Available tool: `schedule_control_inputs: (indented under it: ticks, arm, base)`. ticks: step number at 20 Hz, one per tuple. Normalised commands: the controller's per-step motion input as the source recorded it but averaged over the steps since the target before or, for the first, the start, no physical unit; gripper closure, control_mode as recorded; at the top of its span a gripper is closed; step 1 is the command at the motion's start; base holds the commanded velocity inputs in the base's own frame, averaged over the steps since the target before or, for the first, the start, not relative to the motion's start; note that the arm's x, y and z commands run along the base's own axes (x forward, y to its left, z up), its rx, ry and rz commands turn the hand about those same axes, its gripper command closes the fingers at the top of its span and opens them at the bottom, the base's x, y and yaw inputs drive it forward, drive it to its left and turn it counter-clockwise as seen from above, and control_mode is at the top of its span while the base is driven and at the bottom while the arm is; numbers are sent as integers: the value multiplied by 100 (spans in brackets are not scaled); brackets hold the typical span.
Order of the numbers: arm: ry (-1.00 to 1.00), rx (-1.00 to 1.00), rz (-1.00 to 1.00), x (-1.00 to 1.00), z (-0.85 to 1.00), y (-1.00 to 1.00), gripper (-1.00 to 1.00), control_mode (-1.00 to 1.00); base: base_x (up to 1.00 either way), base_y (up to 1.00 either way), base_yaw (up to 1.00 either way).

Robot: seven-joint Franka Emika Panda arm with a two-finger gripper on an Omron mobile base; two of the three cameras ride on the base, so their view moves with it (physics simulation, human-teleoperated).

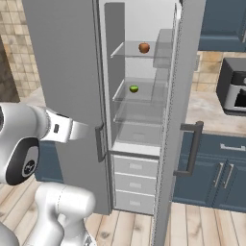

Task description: Retrieve the apple and kiwi from the fridge and place them into the bowl on the dining table.

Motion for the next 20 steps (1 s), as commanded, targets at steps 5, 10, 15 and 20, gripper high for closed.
schedule_control_inputs:
  ticks: [5,10,15,20]
  arm:
    - [-2,0,0,-2,0,0,-100,100]
    - [0,0,0,0,0,0,-100,100]
    - [0,0,0,0,0,0,-100,100]
    - [0,0,0,0,0,0,-100,100]
  base:
    - [0,0,0]
    - [5,-10,0]
    - [43,-22,0]
    - [58,-24,0]
